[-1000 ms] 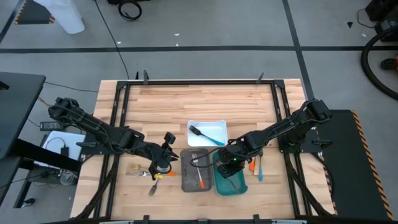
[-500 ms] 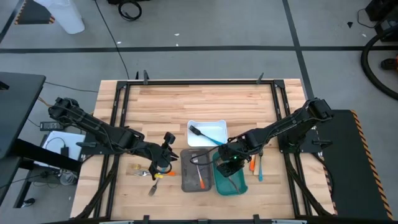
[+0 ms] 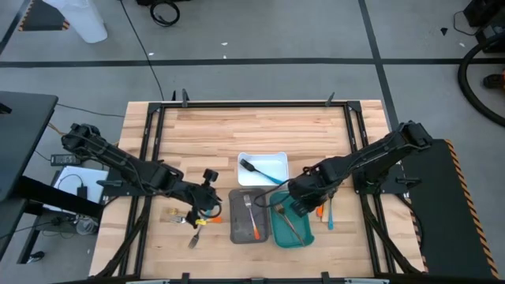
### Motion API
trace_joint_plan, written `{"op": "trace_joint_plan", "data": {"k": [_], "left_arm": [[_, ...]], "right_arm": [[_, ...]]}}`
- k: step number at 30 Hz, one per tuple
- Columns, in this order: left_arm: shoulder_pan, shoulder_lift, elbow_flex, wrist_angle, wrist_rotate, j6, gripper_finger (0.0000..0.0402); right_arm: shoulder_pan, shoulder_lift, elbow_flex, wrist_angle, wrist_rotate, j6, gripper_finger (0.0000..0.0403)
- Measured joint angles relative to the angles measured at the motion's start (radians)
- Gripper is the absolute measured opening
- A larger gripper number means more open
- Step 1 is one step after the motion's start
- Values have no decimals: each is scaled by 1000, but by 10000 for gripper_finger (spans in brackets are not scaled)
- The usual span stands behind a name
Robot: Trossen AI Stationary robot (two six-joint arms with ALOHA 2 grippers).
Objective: Sort silverware by color (type)
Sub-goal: Put the orange fork into the black bin
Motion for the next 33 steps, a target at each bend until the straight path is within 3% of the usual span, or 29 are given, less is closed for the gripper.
{"op": "trace_joint_plan", "data": {"k": [4, 16, 33], "left_arm": [[-10, 0, 0, -33, 0, -87, 55], [-31, 0, 0, -63, -1, -142, 55], [-32, 0, 0, -79, -1, -141, 55]], "right_arm": [[2, 5, -2, -141, 53, -9, 113], [6, 4, -137, -139, 61, -9, 92], [79, -47, -203, -198, 95, 7, 107]]}}
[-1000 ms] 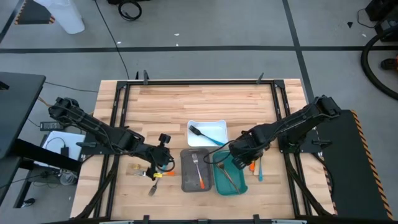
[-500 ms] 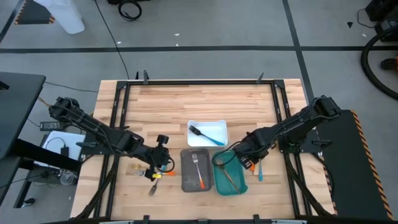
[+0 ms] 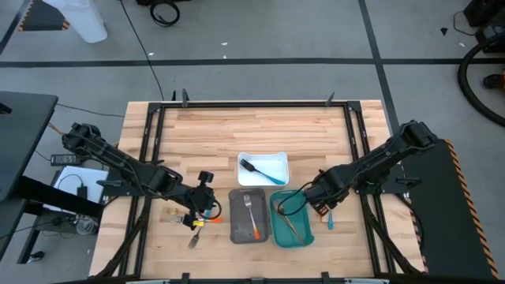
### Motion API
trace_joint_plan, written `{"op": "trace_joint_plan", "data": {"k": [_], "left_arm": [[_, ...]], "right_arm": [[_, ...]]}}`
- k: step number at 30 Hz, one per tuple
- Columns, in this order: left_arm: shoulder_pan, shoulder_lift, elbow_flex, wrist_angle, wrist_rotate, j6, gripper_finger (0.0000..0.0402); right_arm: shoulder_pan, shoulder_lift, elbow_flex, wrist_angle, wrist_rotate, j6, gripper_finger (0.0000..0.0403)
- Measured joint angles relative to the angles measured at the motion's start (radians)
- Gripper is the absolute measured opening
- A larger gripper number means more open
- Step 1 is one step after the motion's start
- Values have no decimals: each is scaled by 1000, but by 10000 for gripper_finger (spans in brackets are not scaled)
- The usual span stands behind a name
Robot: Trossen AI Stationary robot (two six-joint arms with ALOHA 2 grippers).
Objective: Sort silverware by color (type)
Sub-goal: Put the orange fork into the black bin
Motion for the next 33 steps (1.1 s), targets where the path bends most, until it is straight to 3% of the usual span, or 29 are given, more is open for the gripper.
{"op": "trace_joint_plan", "data": {"k": [4, 9, 15, 28, 33], "left_arm": [[0, 0, 0, -4, 0, 3, 55], [0, 0, 0, -6, -1, 3, 55], [0, 0, 0, -6, -1, 3, 55], [0, -1, 0, -7, -1, 19, 55], [0, -1, 0, -7, -1, 19, 55]], "right_arm": [[4, -64, -36, 9, 54, 80, 101], [6, -146, -71, 29, 255, 277, 97], [7, -120, -102, 175, 357, 313, 97], [3, -53, -131, 211, 347, 278, 96], [-3, -53, -188, 323, 336, 281, 96]]}}
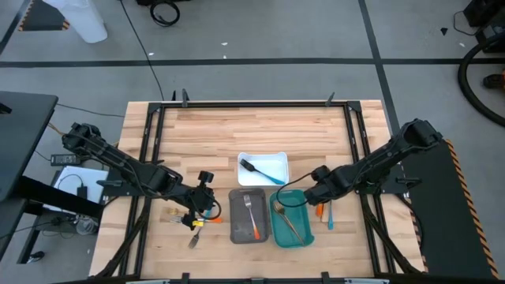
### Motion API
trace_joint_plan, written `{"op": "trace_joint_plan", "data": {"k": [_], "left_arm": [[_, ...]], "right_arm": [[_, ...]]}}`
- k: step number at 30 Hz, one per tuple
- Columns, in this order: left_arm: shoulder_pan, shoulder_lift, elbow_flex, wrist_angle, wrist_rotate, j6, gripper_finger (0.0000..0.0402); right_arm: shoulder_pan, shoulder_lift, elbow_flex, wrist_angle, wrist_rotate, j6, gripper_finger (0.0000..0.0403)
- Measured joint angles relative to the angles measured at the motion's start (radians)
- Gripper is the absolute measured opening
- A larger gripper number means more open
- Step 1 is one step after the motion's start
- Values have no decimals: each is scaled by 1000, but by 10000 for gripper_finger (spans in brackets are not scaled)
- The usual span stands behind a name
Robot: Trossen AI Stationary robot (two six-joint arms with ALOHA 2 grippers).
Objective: Sort silverware by color (type)
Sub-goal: Put the orange fork into the black bin
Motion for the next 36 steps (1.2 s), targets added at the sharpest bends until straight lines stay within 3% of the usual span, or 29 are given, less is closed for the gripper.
{"op": "trace_joint_plan", "data": {"k": [6, 17, 36], "left_arm": [[1, 0, 0, 0, 0, 2, 55], [1, 0, 0, 0, 0, 2, 55], [1, 0, 0, 0, 0, 8, 55]], "right_arm": [[-13, -4, -32, 60, 13, -12, 96], [-15, -5, -35, 165, 46, -193, 96], [-17, -32, -38, 208, 57, -174, 89]]}}
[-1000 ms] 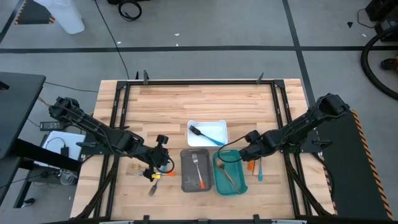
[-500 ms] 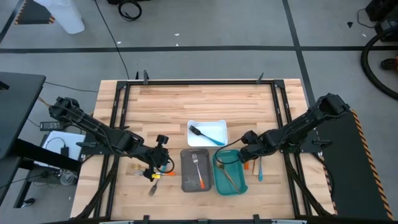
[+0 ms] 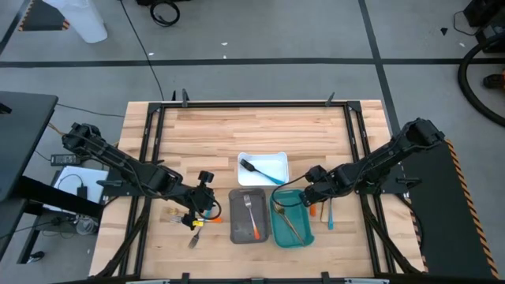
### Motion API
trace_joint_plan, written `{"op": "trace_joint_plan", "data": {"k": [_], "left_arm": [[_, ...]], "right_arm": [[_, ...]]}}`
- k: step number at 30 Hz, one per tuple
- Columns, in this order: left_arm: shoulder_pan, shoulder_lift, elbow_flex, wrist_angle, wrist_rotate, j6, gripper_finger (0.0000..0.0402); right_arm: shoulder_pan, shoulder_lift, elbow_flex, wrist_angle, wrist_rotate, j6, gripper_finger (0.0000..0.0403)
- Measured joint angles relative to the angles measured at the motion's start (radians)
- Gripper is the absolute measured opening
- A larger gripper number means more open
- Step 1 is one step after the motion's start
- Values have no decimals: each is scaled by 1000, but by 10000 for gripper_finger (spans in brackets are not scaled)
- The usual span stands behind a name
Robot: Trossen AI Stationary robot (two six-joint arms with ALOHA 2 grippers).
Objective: Sort silverware by color (type)
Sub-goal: Put the orange fork into the black bin
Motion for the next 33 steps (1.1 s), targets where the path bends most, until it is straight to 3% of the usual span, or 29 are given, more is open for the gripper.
{"op": "trace_joint_plan", "data": {"k": [27, 33], "left_arm": [[0, 1, 0, 0, 0, 2, 55], [0, 1, 0, 0, 0, 0, 55]], "right_arm": [[-14, -1, -18, -30, 16, 72, 81], [-15, -6, -61, -8, -24, 97, 81]]}}
